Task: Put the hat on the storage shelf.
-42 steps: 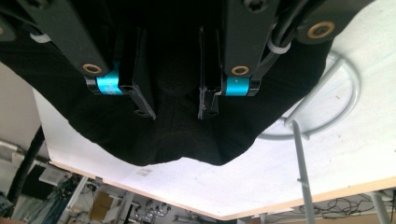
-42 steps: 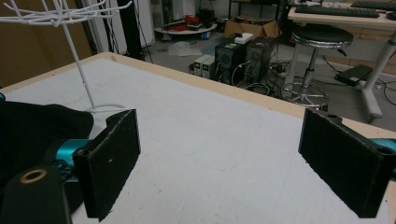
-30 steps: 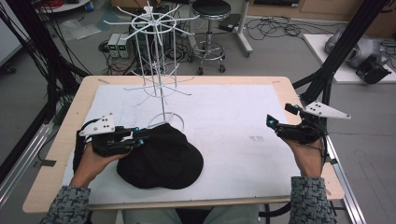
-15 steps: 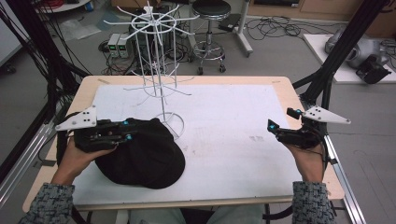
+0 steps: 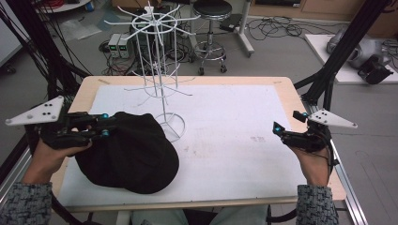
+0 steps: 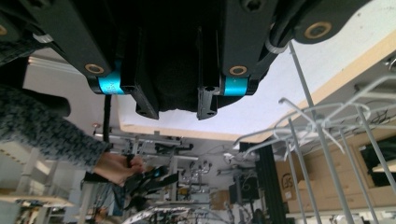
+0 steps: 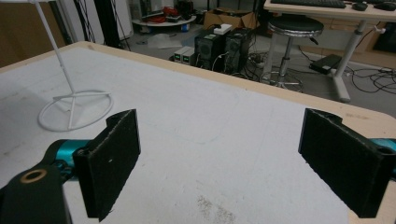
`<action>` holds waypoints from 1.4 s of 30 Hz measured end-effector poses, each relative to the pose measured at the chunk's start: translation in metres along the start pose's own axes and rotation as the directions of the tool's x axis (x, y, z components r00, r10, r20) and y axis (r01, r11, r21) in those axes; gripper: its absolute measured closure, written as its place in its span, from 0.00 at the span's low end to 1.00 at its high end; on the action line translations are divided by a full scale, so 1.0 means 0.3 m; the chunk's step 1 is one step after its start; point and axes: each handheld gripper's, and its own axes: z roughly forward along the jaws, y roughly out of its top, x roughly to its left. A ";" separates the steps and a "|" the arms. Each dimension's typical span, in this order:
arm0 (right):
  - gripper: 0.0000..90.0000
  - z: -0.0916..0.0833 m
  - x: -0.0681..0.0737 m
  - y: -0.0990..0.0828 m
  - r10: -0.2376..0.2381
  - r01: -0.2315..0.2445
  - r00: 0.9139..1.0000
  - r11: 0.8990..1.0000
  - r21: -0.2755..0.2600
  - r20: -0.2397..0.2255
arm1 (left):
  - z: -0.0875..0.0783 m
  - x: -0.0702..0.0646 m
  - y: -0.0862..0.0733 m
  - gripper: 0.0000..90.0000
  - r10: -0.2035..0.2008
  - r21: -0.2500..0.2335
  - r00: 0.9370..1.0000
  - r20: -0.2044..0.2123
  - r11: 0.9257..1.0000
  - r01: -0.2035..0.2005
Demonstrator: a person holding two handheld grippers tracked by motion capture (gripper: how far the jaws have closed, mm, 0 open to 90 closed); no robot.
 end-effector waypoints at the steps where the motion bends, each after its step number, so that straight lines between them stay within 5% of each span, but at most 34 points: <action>1: 0.13 -0.001 -0.002 0.001 -0.007 0.007 1.000 1.000 -0.003 0.002 | -0.010 0.001 0.009 0.78 0.000 -0.006 1.000 0.003 1.000 0.000; 15: 0.13 -0.006 0.002 0.002 -0.005 0.005 1.000 1.000 0.001 0.005 | -0.119 0.001 0.140 0.78 0.053 -0.042 0.998 0.030 0.998 -0.051; 34: 0.13 -0.009 -0.003 0.005 0.005 -0.005 1.000 1.000 -0.009 0.003 | -0.193 -0.028 0.336 0.78 0.119 -0.096 0.993 -0.016 0.988 -0.120; 42: 0.13 -0.004 -0.001 0.008 0.000 0.000 1.000 1.000 -0.014 -0.003 | -0.212 -0.023 0.420 0.78 0.110 -0.144 0.994 -0.017 0.983 -0.111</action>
